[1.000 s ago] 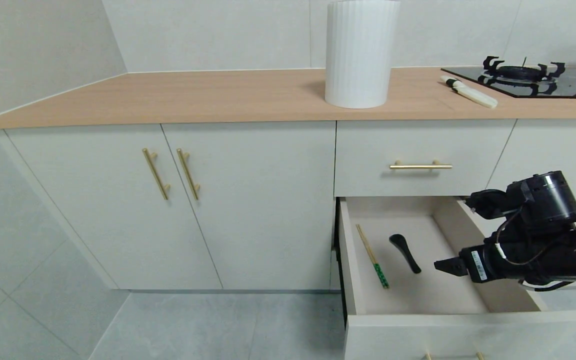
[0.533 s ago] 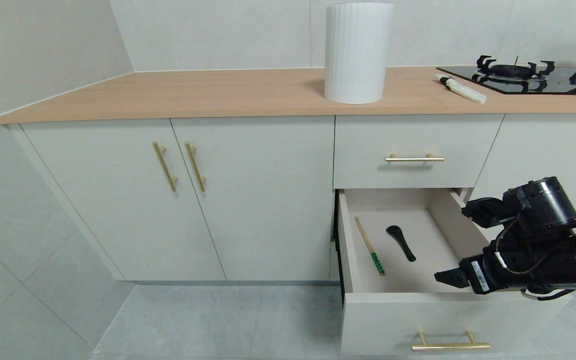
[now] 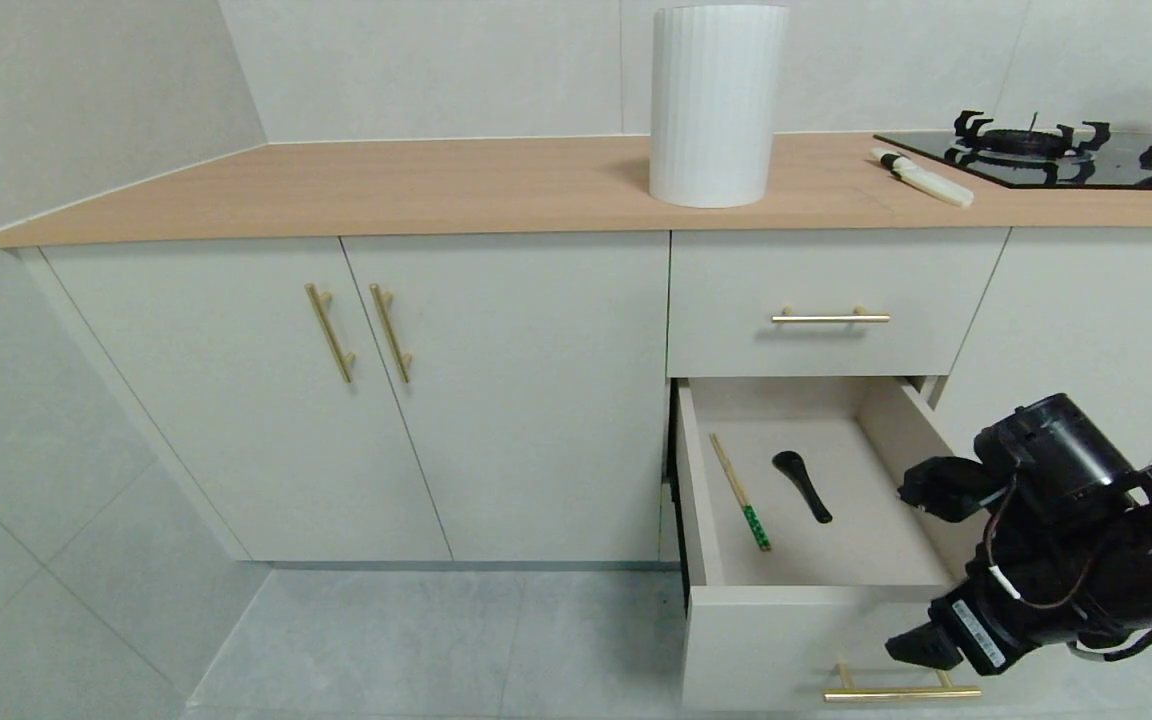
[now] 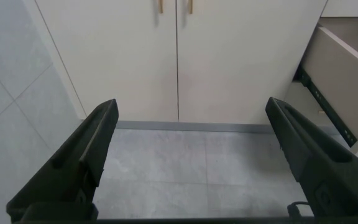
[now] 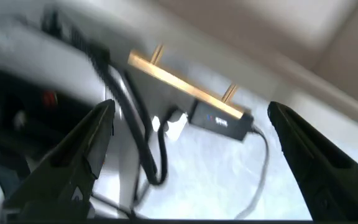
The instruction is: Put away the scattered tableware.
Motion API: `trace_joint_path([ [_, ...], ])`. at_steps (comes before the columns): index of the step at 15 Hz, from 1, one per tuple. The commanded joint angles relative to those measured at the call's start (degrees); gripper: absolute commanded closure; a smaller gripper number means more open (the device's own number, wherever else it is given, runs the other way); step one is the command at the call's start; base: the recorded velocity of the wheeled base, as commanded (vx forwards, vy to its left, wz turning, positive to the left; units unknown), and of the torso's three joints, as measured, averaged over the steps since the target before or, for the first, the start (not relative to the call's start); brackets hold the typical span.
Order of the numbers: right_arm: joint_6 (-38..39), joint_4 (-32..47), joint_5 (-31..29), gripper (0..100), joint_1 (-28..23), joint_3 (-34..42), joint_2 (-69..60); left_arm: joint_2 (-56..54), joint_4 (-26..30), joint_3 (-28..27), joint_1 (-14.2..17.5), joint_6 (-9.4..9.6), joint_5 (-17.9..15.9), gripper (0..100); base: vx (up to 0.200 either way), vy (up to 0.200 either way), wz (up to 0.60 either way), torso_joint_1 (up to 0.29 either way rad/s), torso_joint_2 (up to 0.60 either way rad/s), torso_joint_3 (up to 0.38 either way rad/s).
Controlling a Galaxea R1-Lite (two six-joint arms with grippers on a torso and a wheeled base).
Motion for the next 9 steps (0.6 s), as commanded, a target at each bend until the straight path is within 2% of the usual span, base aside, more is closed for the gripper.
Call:
trace_joint_path([
  [1, -1.05, 1.44, -0.11, 0, 1.08, 0.31, -0.10, 0.02, -0.01, 0.00, 0.02, -0.01, 0.01, 0, 0.000, 0.000, 0.00, 0.000, 0.00, 0.000],
  [5, -3.78, 7.24, -0.37, 0, 2.23, 0.04, 1.57, 0.02, -0.01, 0.00, 0.02, -0.01, 0.01, 0, 0.000, 0.000, 0.00, 0.000, 0.00, 0.000],
  [9, -2.90, 7.42, -2.57, 0, 2.23, -1.63, 7.19, 0.02, -0.01, 0.00, 0.02, -0.01, 0.01, 0, 0.000, 0.000, 0.00, 0.000, 0.00, 0.000],
])
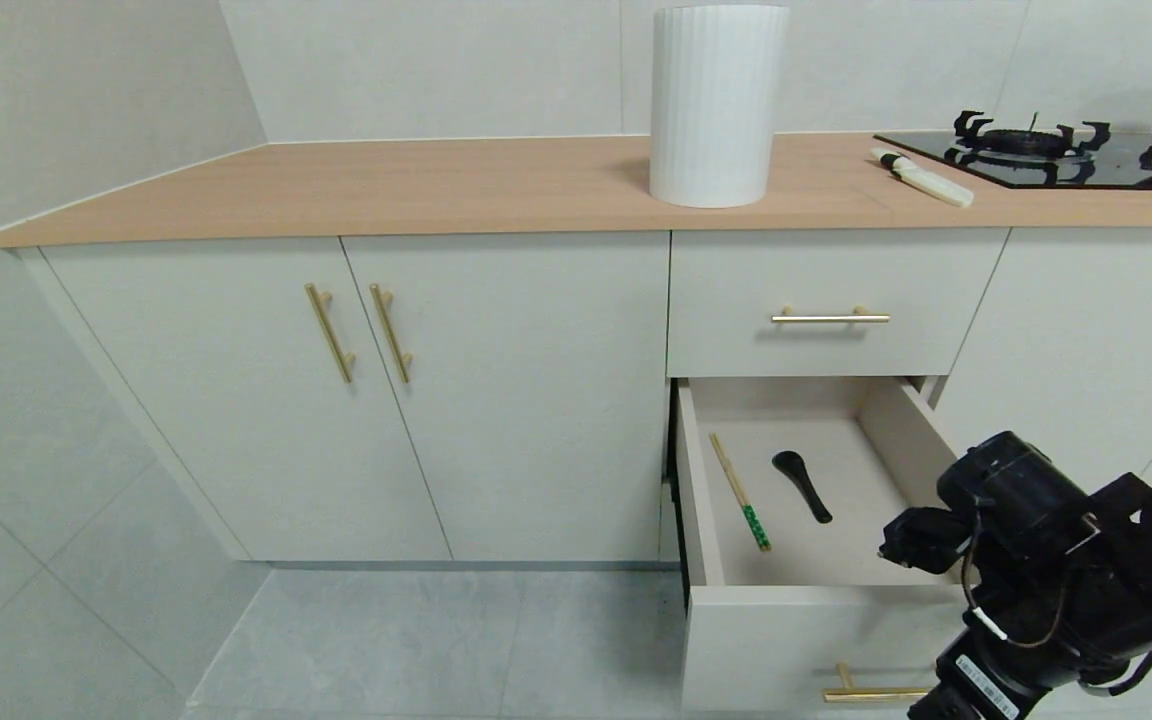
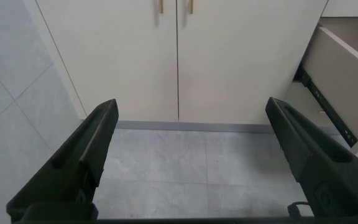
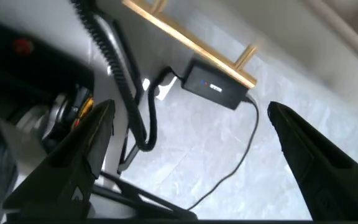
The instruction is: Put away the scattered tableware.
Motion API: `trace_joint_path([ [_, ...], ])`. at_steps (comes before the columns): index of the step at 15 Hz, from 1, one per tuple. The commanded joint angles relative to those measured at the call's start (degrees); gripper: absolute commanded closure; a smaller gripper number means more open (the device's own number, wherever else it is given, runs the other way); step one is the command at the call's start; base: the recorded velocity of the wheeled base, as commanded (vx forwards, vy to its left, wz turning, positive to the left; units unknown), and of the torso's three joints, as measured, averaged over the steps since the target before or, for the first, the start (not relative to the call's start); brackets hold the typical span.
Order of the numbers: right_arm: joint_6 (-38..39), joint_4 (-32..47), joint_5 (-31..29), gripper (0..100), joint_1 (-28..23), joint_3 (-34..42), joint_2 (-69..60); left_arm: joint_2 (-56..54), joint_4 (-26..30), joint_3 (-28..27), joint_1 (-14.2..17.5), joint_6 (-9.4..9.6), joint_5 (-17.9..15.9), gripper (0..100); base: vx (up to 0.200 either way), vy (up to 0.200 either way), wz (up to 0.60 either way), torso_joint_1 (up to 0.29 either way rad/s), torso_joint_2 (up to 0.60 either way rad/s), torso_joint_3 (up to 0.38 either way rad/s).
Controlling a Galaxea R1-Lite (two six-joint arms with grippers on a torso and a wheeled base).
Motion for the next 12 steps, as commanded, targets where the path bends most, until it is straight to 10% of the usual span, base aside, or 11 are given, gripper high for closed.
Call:
trace_joint_path([
  [1, 2.07, -0.03, -0.97, 0, 0.04, -1.58, 4.12, 0.02, -0.04, 0.00, 0.02, -0.01, 0.01, 0, 0.000, 0.000, 0.00, 0.000, 0.00, 0.000],
  [12, 17.63, -1.70, -2.11, 0, 0.04, -10.10, 10.00, 0.02, -0.04, 0.00, 0.02, -0.01, 0.01, 0, 0.000, 0.000, 0.00, 0.000, 0.00, 0.000],
])
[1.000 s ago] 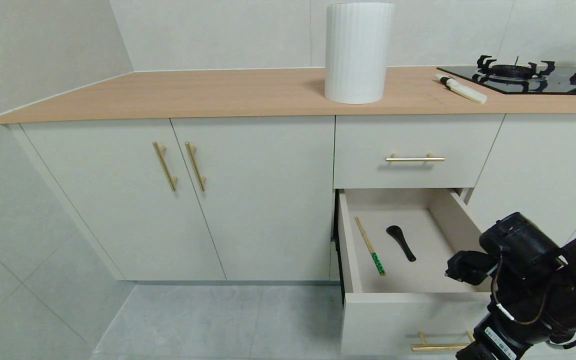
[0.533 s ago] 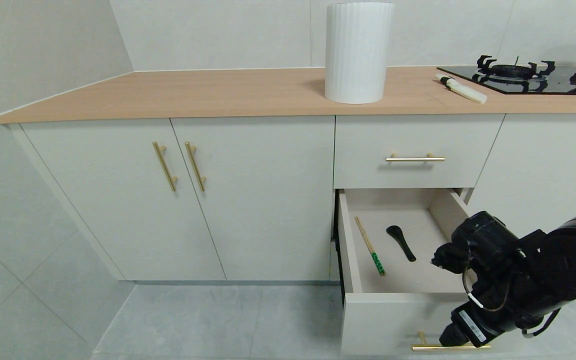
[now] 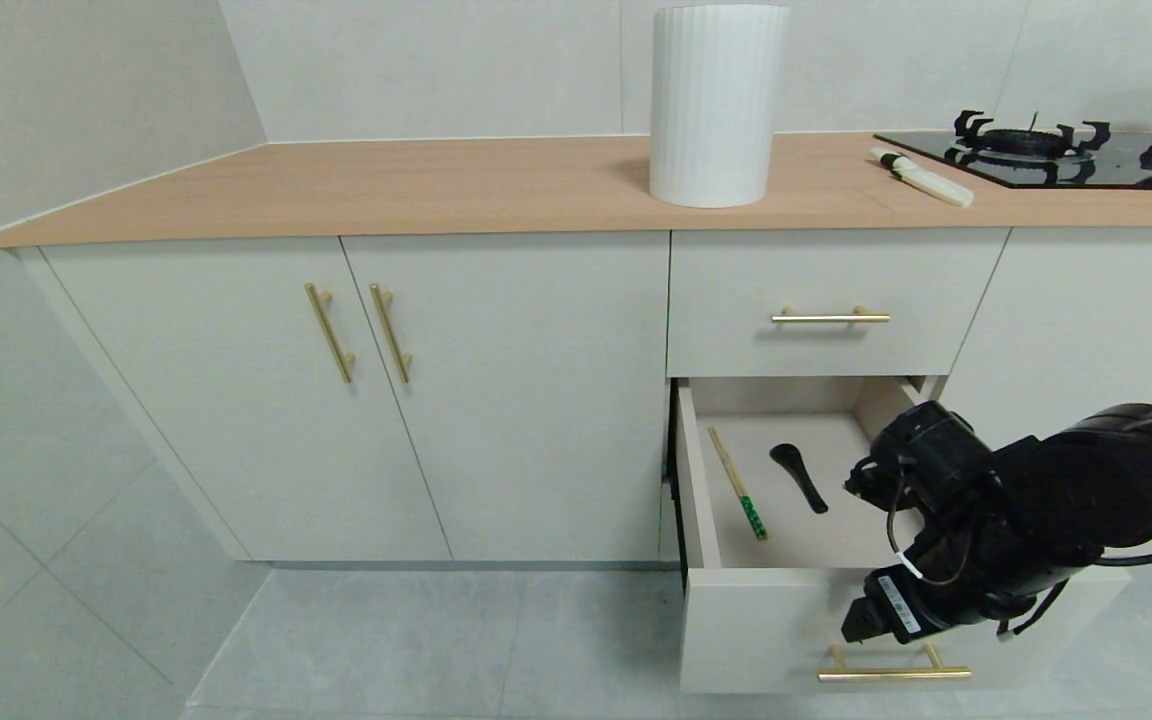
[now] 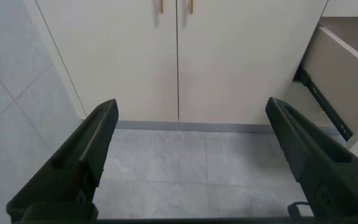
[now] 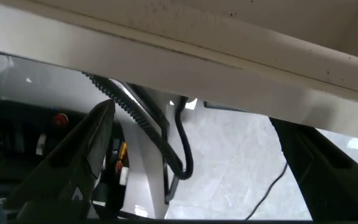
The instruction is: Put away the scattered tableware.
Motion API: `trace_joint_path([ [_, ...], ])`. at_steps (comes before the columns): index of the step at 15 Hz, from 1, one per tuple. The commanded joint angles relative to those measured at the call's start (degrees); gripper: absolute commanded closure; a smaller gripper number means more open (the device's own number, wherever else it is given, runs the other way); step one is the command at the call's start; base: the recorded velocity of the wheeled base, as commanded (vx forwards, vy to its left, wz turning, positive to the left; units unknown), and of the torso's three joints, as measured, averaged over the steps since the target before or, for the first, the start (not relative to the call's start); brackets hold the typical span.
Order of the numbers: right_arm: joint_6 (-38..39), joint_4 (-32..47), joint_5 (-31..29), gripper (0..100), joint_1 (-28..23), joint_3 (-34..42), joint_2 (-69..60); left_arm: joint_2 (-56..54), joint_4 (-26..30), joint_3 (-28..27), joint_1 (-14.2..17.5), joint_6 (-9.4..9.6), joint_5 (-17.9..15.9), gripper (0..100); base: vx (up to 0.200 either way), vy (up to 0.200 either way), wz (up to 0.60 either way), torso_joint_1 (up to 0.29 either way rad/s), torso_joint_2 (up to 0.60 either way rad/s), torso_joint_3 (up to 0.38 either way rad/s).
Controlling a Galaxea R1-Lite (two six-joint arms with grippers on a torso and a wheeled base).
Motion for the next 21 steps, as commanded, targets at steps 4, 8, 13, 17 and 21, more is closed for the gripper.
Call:
trace_joint_path([
  [4, 1.67, -4.63, -0.50, 0, -0.22, -0.34, 1.99, 0.02, -0.01, 0.00, 0.02, -0.01, 0.01, 0, 0.000, 0.000, 0.00, 0.000, 0.00, 0.000],
  [8, 2.99, -8.58, -2.26, 0, -0.31, 0.01, 2.60, 0.02, -0.01, 0.00, 0.02, -0.01, 0.01, 0, 0.000, 0.000, 0.00, 0.000, 0.00, 0.000],
  [13, 3.43, -22.91, -8.85, 0, -0.22, 4.41, 5.68, 0.02, -0.01, 0.00, 0.02, -0.01, 0.01, 0, 0.000, 0.000, 0.00, 0.000, 0.00, 0.000],
  [17, 3.51, -32.58, -10.96, 0, -0.31, 5.55, 8.49, 0.02, -0.01, 0.00, 0.02, -0.01, 0.01, 0, 0.000, 0.000, 0.00, 0.000, 0.00, 0.000],
  [21, 3.95, -43.21, -13.60, 0, -1.19, 6.52, 12.62, 0.02, -0.01, 0.00, 0.02, -0.01, 0.01, 0, 0.000, 0.000, 0.00, 0.000, 0.00, 0.000],
])
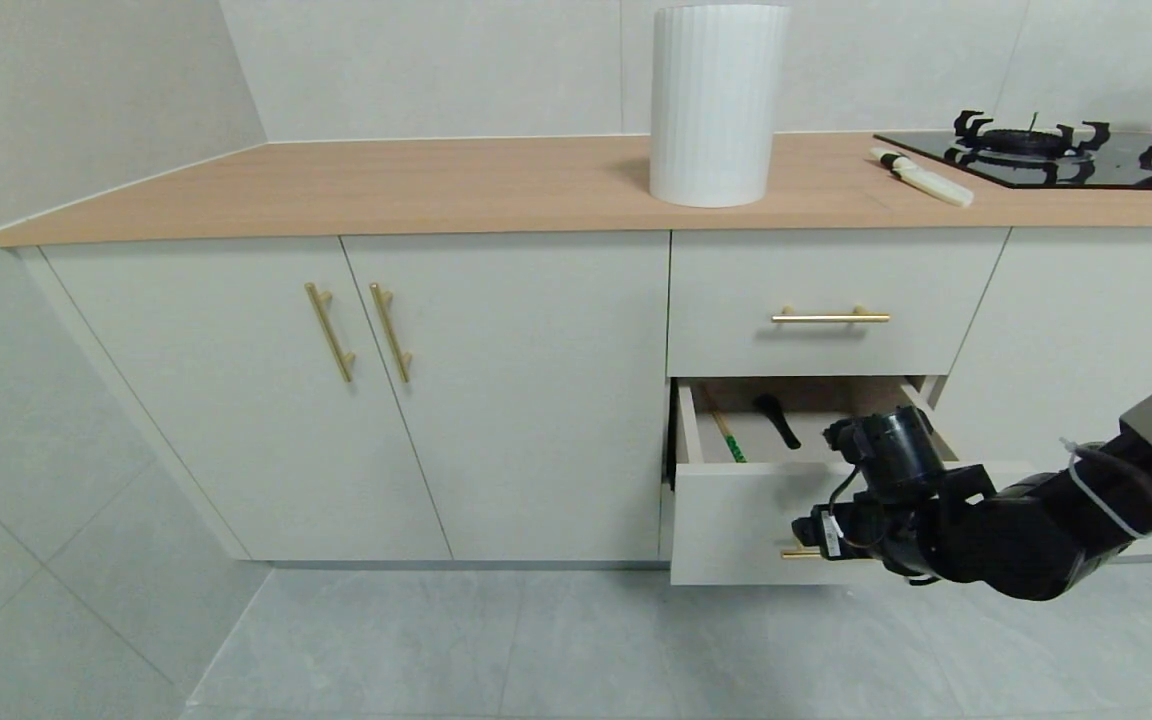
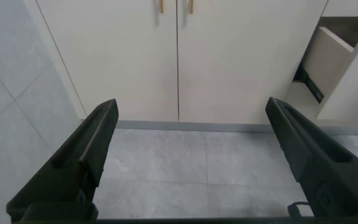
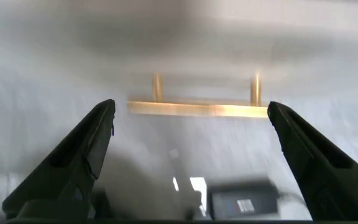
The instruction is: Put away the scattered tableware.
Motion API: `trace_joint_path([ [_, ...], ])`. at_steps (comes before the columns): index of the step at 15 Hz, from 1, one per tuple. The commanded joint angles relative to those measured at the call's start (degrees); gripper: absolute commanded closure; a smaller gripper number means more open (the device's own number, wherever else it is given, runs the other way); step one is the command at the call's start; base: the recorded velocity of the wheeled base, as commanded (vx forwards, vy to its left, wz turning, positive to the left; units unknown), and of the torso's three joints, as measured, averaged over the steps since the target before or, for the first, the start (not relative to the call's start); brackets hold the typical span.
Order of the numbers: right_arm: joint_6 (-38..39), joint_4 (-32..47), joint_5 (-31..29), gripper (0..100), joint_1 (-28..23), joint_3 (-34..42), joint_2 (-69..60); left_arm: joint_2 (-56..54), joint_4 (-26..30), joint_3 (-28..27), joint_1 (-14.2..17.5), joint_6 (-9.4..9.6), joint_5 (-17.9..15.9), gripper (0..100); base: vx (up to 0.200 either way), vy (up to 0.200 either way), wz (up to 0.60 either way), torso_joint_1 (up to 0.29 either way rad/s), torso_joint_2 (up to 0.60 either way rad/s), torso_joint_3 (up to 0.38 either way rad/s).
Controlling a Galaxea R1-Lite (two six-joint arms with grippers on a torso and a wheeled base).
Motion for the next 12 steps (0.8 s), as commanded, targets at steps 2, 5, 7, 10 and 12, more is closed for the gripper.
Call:
trace_joint_path([
  [2, 0.02, -6.29, -0.19, 0, -1.06, 0.50, 4.17, 0.02, -0.01, 0.00, 0.04, -0.01, 0.01, 0, 0.000, 0.000, 0.00, 0.000, 0.00, 0.000],
  [5, 0.37, -13.58, -0.19, 0, -1.32, 1.47, 5.49, 0.02, -0.01, 0.00, 0.04, -0.01, 0.01, 0, 0.000, 0.000, 0.00, 0.000, 0.00, 0.000],
  [7, 0.37, -16.84, -0.19, 0, -1.32, 1.82, 6.28, 0.02, -0.01, 0.00, 0.04, -0.01, 0.01, 0, 0.000, 0.000, 0.00, 0.000, 0.00, 0.000],
  [10, 0.37, -23.34, -0.28, 0, -2.20, 1.73, 8.74, 0.02, -0.01, 0.00, 0.04, -0.01, 0.01, 0, 0.000, 0.000, 0.00, 0.000, 0.00, 0.000],
  [12, 0.19, -28.52, -0.36, 0, -2.55, 1.73, 10.76, 0.02, -0.01, 0.00, 0.04, -0.01, 0.01, 0, 0.000, 0.000, 0.00, 0.000, 0.00, 0.000],
])
